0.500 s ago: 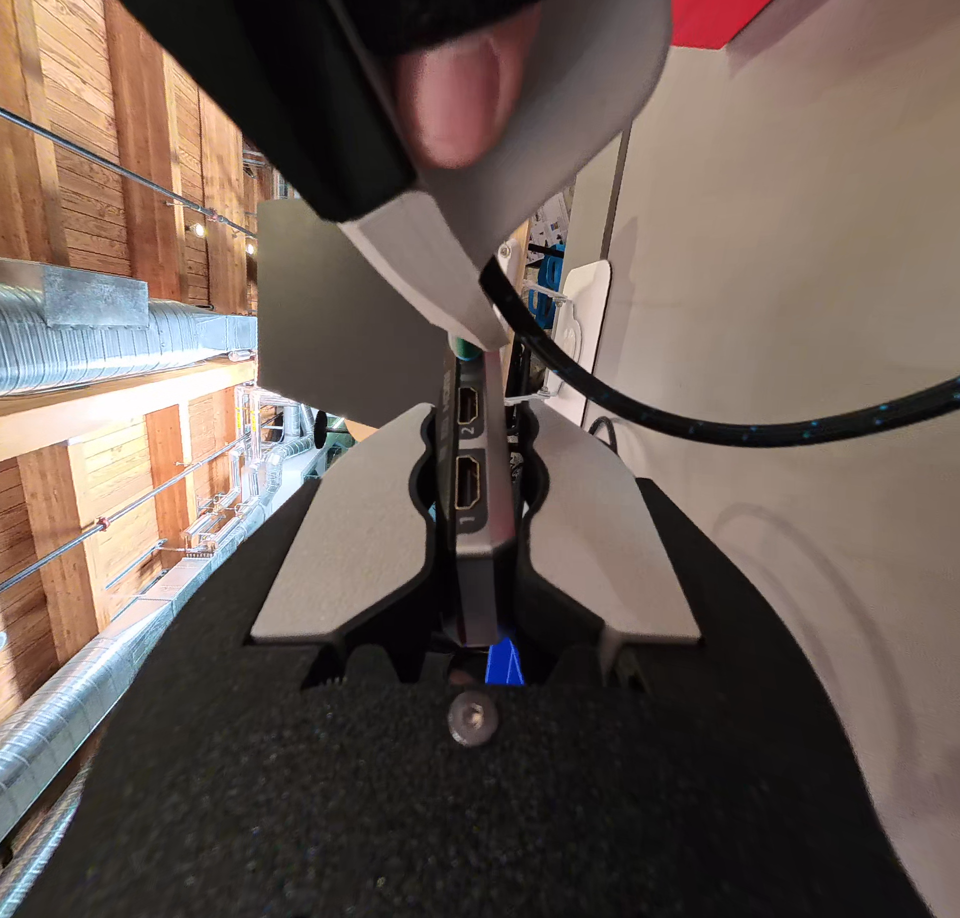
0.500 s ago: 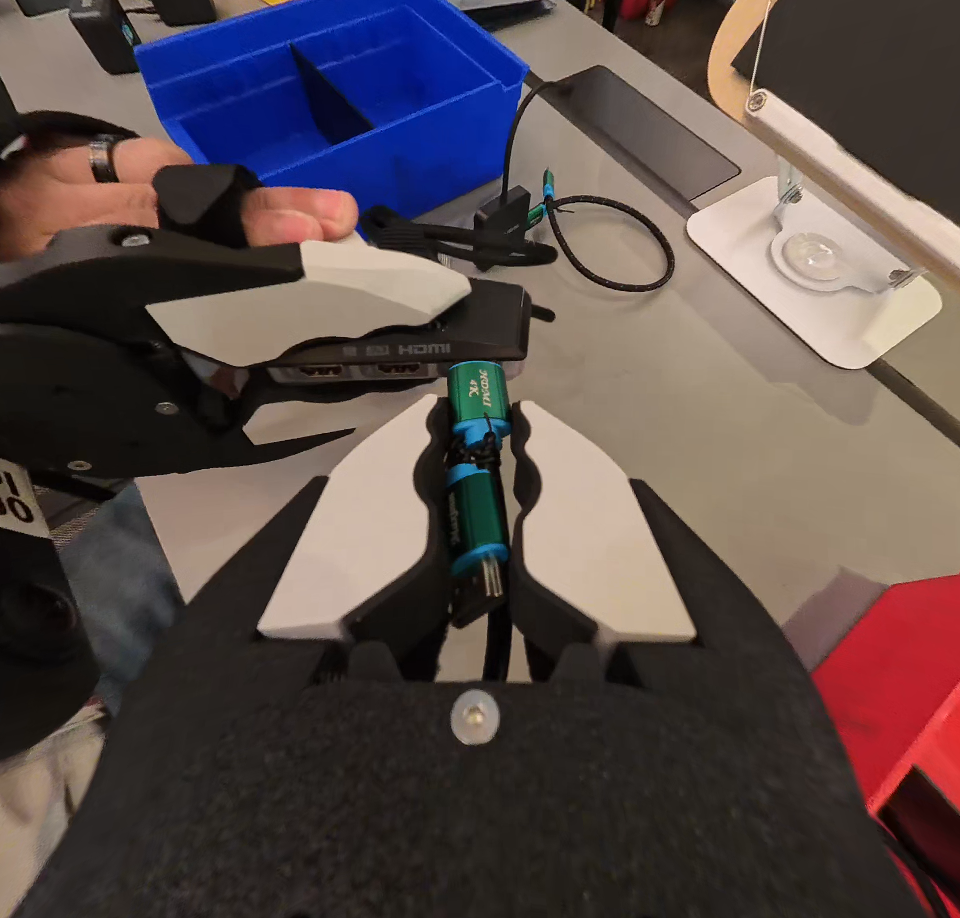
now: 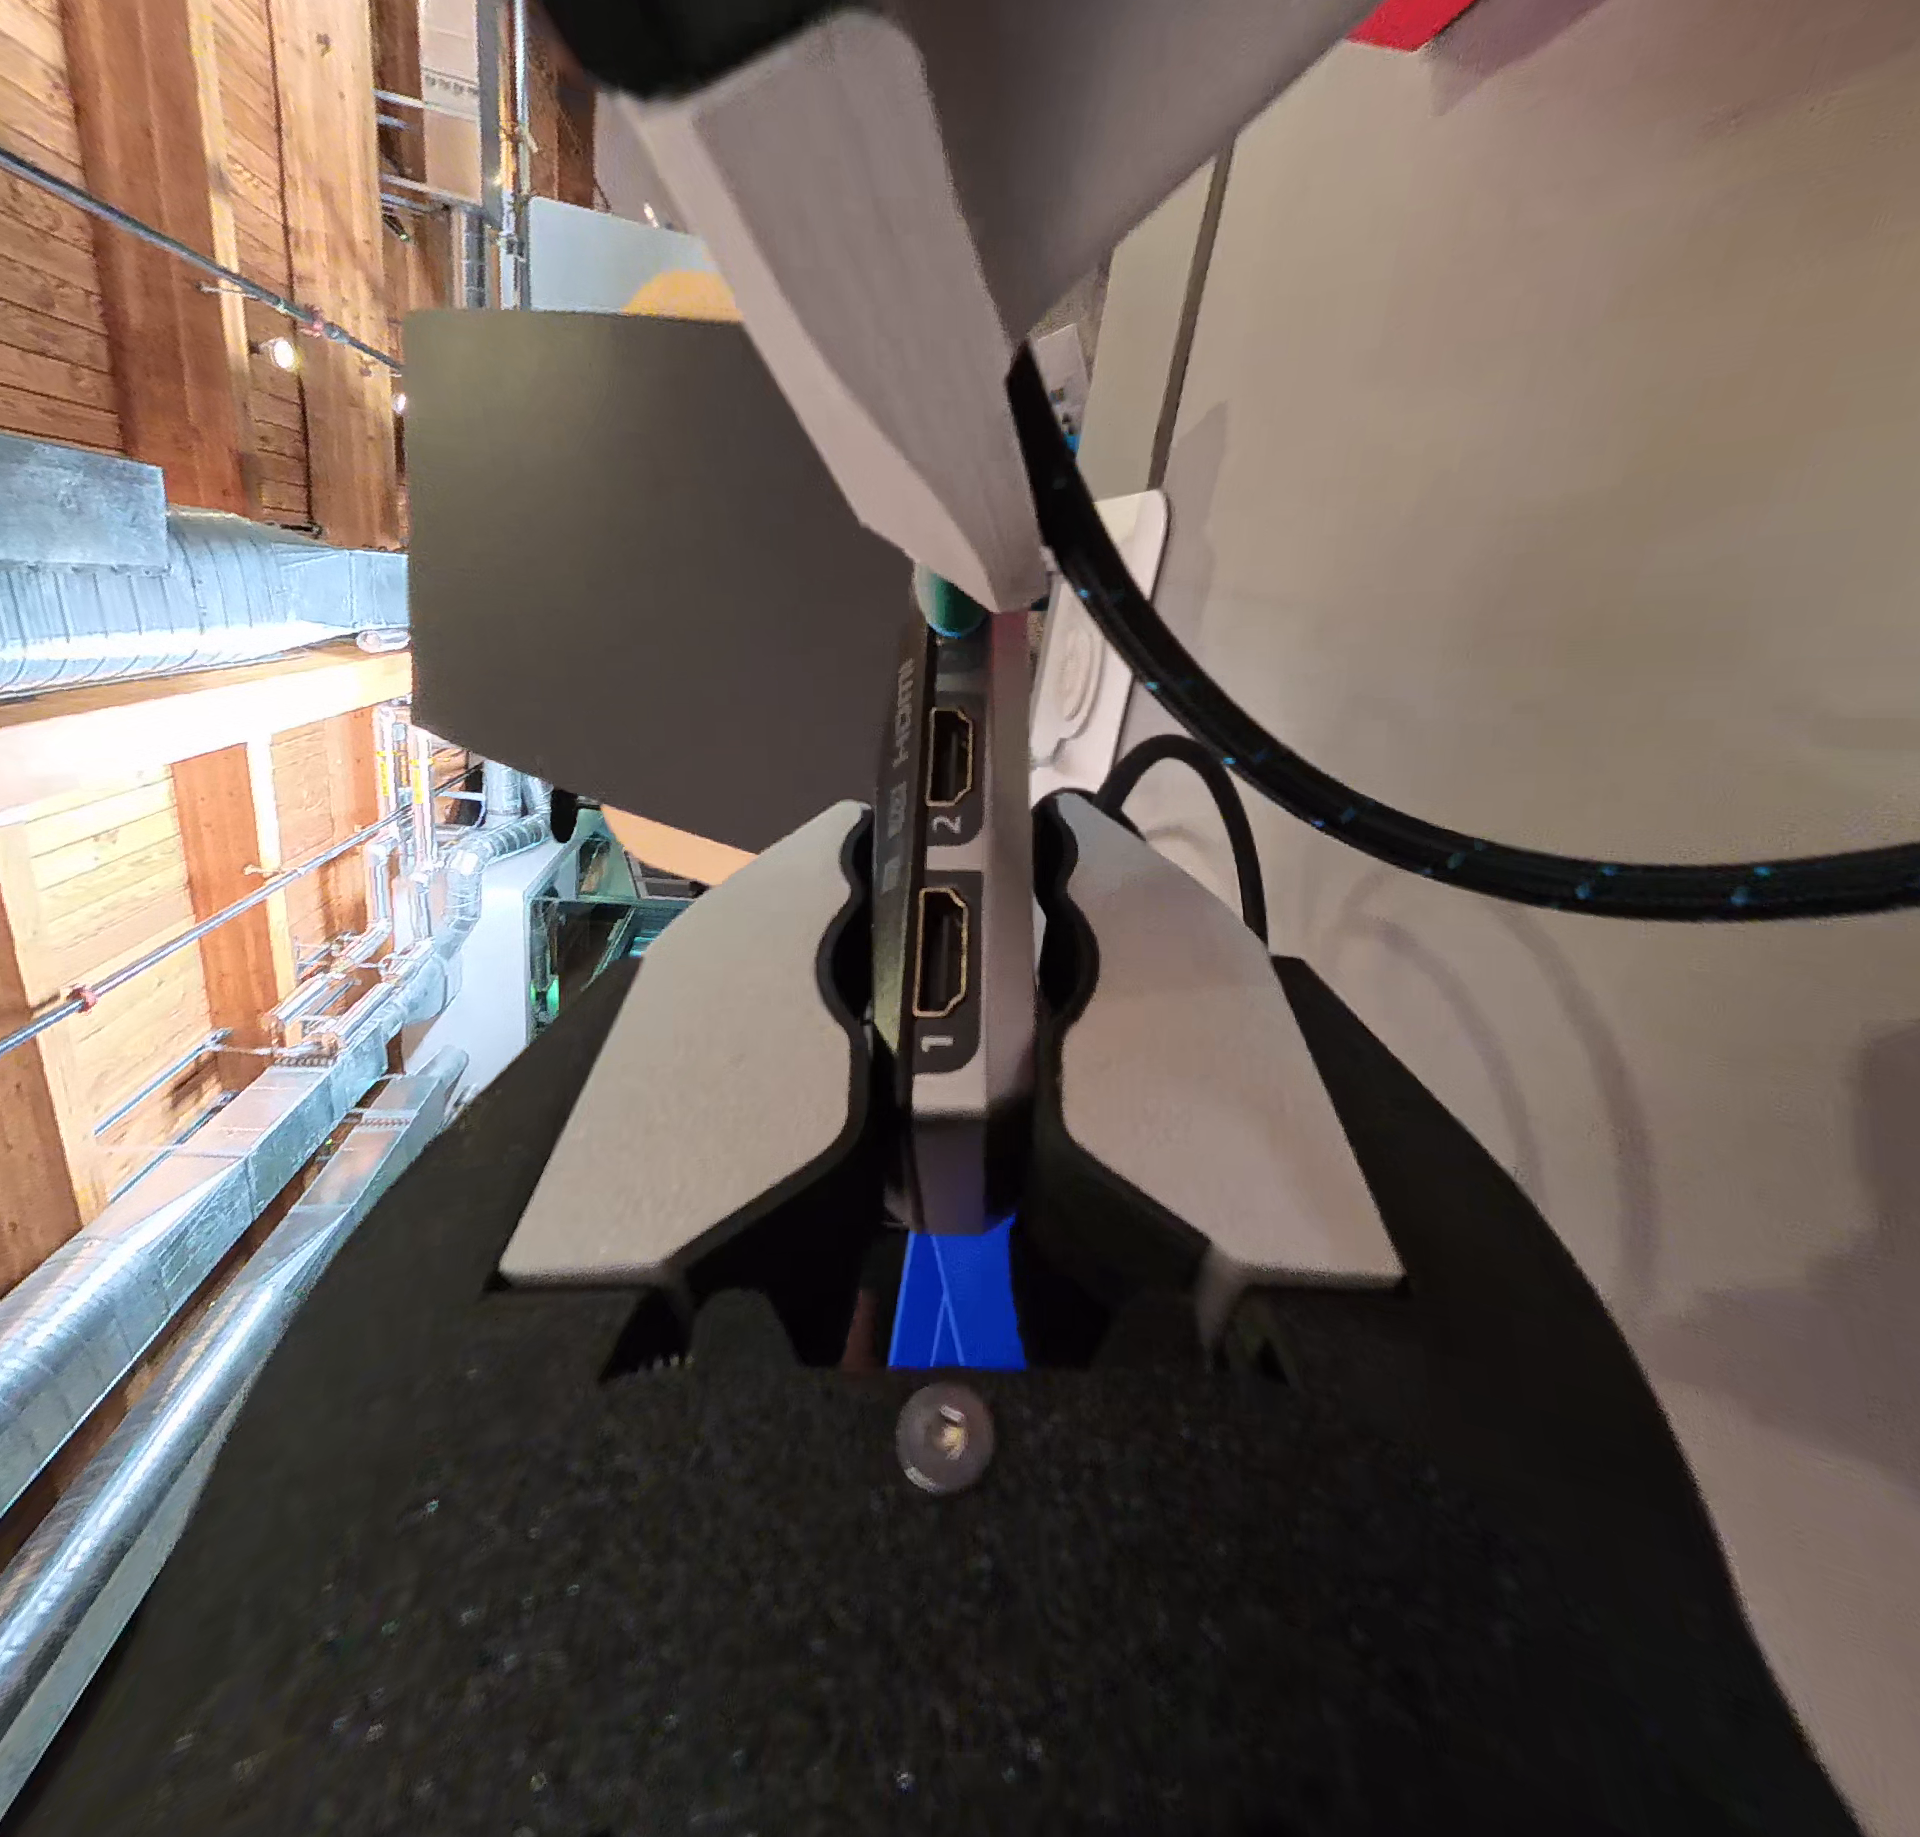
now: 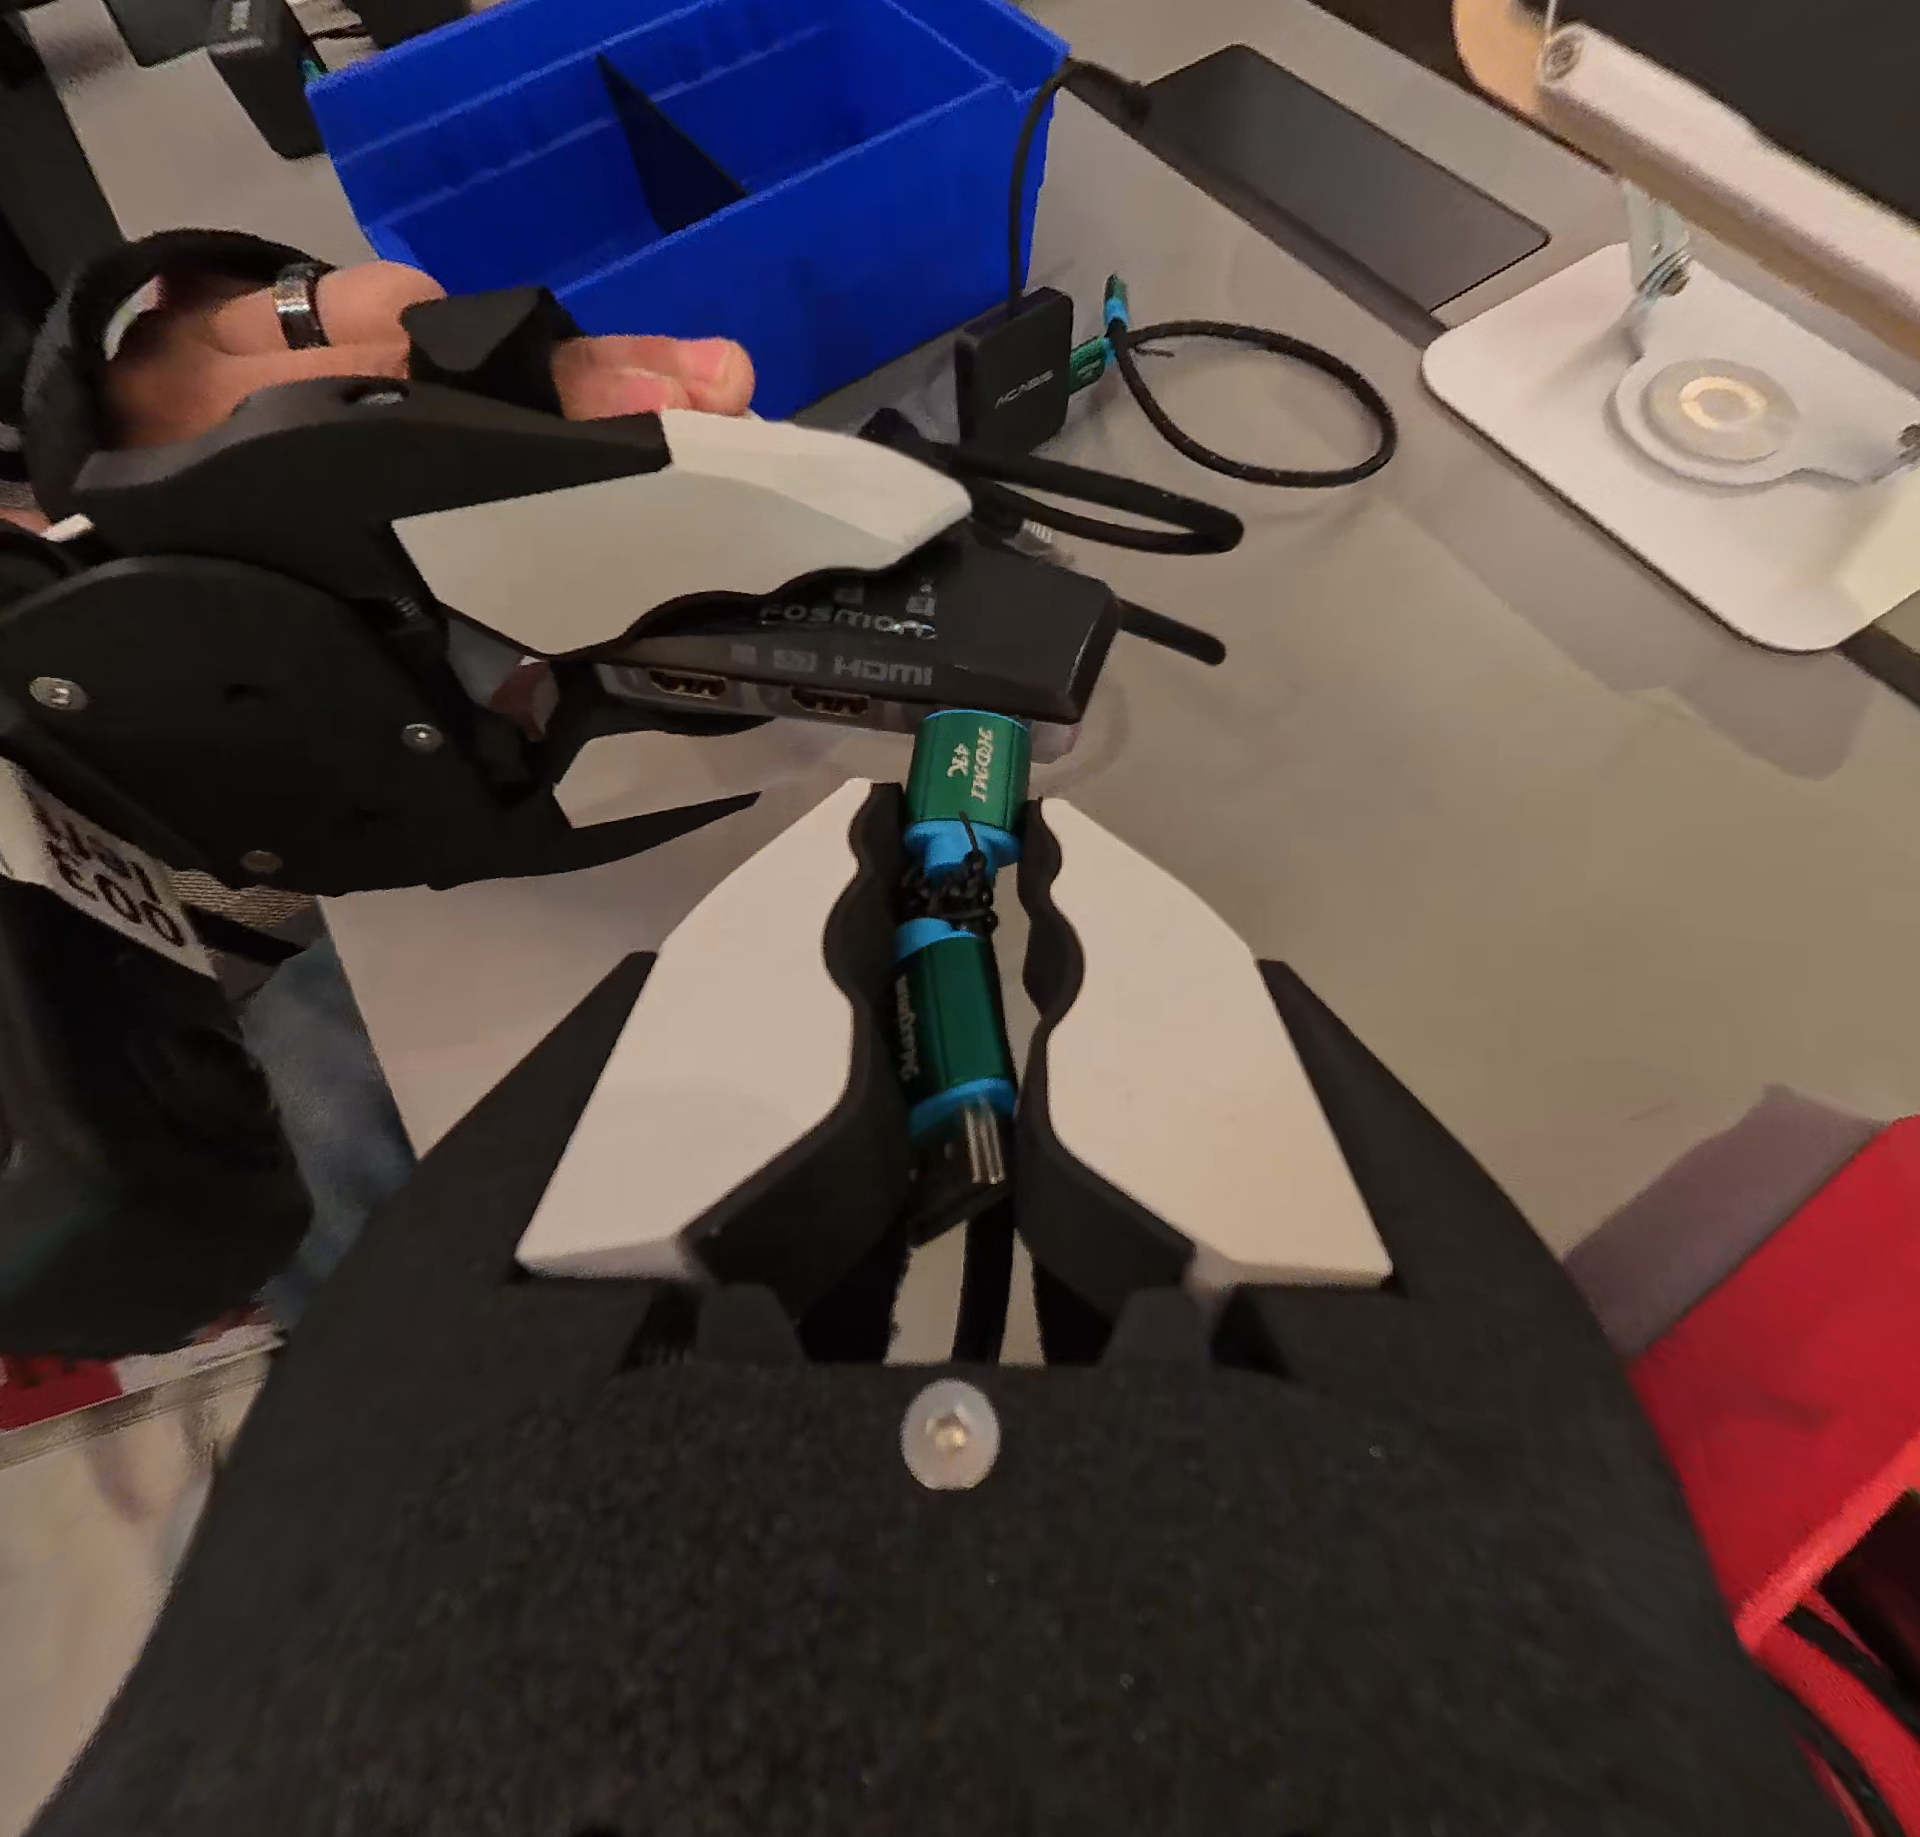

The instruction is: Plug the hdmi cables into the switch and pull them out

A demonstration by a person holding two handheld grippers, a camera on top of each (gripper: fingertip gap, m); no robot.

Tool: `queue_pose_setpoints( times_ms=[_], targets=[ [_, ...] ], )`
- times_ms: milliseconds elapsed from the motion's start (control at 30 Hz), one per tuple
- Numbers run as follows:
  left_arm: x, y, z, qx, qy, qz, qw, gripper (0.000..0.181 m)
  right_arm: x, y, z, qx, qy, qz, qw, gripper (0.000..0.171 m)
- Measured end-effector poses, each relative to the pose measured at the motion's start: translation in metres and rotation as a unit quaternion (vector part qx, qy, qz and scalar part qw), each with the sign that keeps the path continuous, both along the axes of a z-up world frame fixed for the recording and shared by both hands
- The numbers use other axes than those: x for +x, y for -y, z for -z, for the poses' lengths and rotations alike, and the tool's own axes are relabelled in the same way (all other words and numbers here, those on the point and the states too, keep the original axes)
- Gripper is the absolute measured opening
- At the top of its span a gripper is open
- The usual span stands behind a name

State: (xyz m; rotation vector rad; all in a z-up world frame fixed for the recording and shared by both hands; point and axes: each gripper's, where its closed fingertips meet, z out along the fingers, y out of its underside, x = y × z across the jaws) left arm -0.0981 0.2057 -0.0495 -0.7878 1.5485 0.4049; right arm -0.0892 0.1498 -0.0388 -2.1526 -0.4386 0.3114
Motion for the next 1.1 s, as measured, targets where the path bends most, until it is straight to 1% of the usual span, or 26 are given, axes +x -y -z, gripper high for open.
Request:
queue_pose_setpoints(
  times_ms=[67,167,200,233,333,400,433,500,533,567,633,667,700,733,767,833,900,933,1033,1067,1100],
  targets=[
    [0.002,0.009,0.009,-0.022,-0.018,0.034,0.999,0.029,-0.001,0.001,0.007,-0.014,-0.009,-0.009,1.0,0.021],
    [-0.002,0.021,0.016,-0.067,-0.026,0.081,0.994,0.029,-0.007,0.004,0.013,-0.021,0.013,-0.036,0.999,0.021],
    [-0.005,0.024,0.018,-0.089,-0.031,0.096,0.991,0.033,-0.008,0.003,0.012,-0.017,0.025,-0.04,0.999,0.021],
    [-0.008,0.028,0.021,-0.12,-0.039,0.11,0.986,0.041,-0.007,0.002,0.009,-0.011,0.033,-0.038,0.999,0.021],
    [-0.024,0.034,0.027,-0.21,-0.07,0.132,0.966,0.053,-0.004,-0.001,0.006,0.001,0.068,-0.032,0.997,0.021],
    [-0.036,0.039,0.025,-0.274,-0.081,0.16,0.945,0.054,-0.005,-0.002,0.004,0.006,0.088,-0.031,0.996,0.021],
    [-0.042,0.04,0.023,-0.317,-0.087,0.173,0.928,0.054,-0.006,-0.002,0.003,0.008,0.094,-0.033,0.995,0.021],
    [-0.053,0.04,0.016,-0.413,-0.093,0.194,0.885,0.053,-0.009,-0.002,0.001,0.011,0.103,-0.035,0.994,0.021],
    [-0.057,0.038,0.012,-0.462,-0.098,0.203,0.858,0.055,-0.01,-0.002,-0.002,0.014,0.106,-0.037,0.994,0.021],
    [-0.059,0.036,0.01,-0.511,-0.112,0.208,0.826,0.06,-0.011,-0.003,-0.004,0.02,0.109,-0.04,0.993,0.021],
    [-0.06,0.032,0.009,-0.591,-0.154,0.218,0.761,0.077,-0.017,-0.003,-0.006,0.028,0.138,-0.059,0.988,0.021],
    [-0.061,0.031,0.01,-0.621,-0.183,0.224,0.729,0.081,-0.018,-0.004,-0.007,0.031,0.151,-0.059,0.986,0.021],
    [-0.062,0.031,0.01,-0.644,-0.217,0.231,0.696,0.076,-0.021,-0.004,-0.008,0.036,0.162,-0.065,0.984,0.021],
    [-0.062,0.031,0.008,-0.662,-0.246,0.24,0.666,0.071,-0.024,-0.003,-0.007,0.034,0.178,-0.074,0.981,0.021],
    [-0.063,0.034,0.004,-0.681,-0.276,0.252,0.63,0.071,-0.027,-0.003,-0.004,0.035,0.197,-0.083,0.976,0.021],
    [-0.068,0.037,-0.003,-0.714,-0.343,0.258,0.553,0.08,-0.03,-0.003,-0.001,0.045,0.23,-0.09,0.968,0.021],
    [-0.069,0.036,-0.004,-0.736,-0.394,0.249,0.492,0.08,-0.031,-0.001,0.001,0.058,0.249,-0.096,0.962,0.021],
    [-0.068,0.036,-0.003,-0.743,-0.416,0.242,0.465,0.075,-0.033,0.0,0.003,0.067,0.249,-0.104,0.961,0.022],
    [-0.069,0.04,0.004,-0.752,-0.474,0.217,0.403,0.068,-0.038,0.005,0.006,0.093,0.237,-0.129,0.958,0.021],
    [-0.07,0.043,0.005,-0.752,-0.488,0.218,0.386,0.062,-0.04,0.006,0.006,0.1,0.226,-0.133,0.96,0.021],
    [-0.071,0.046,0.007,-0.746,-0.502,0.219,0.378,0.058,-0.041,0.006,0.004,0.11,0.217,-0.139,0.96,0.021]
  ],
)
